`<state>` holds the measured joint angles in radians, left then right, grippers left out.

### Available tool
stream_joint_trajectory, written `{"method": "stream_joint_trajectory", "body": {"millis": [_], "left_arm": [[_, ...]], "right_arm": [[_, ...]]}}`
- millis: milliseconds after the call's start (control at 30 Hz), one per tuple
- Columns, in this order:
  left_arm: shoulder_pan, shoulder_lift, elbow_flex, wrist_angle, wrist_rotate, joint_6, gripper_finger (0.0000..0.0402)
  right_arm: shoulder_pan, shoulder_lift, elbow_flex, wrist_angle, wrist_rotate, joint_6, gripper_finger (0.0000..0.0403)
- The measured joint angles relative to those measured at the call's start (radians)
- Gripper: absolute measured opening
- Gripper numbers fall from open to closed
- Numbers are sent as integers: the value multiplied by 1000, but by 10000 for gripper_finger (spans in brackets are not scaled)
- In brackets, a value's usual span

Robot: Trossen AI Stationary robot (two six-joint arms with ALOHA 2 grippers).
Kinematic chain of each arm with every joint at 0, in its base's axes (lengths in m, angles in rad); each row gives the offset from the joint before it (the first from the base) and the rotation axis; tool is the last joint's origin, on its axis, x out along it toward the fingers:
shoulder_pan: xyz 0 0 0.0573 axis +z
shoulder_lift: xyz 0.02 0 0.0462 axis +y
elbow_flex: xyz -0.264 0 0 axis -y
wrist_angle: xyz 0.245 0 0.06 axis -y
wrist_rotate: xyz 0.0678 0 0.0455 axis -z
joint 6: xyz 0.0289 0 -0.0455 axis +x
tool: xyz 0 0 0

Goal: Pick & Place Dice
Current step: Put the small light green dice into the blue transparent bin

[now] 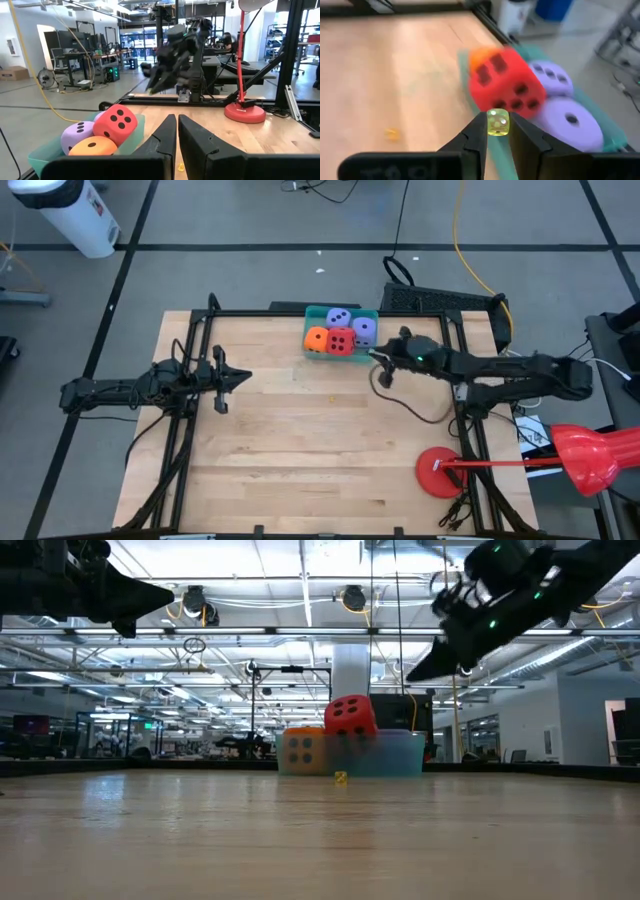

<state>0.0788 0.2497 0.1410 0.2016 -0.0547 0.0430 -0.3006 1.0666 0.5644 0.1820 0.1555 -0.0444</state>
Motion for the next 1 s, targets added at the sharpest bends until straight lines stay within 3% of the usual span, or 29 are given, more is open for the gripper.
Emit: {"method": "stream_joint_trajectory", "body": {"millis": [233, 567, 667, 833, 1000], "left_arm": [[0, 0, 0, 2, 0, 4, 31], [0, 0, 0, 4, 0, 3, 31], [0, 0, 0, 4, 0, 4, 31], [0, 0, 0, 5, -2, 9, 31], [0, 0, 0, 5, -7, 11, 31]], "right_arm": [[-108, 189, 2, 128, -3, -4, 50], [-171, 365, 3, 219, -29, -7, 83], [-169, 391, 2, 233, -29, -39, 118], [-137, 386, 2, 266, -24, -116, 214], [-103, 377, 2, 253, 52, -201, 286]]}}
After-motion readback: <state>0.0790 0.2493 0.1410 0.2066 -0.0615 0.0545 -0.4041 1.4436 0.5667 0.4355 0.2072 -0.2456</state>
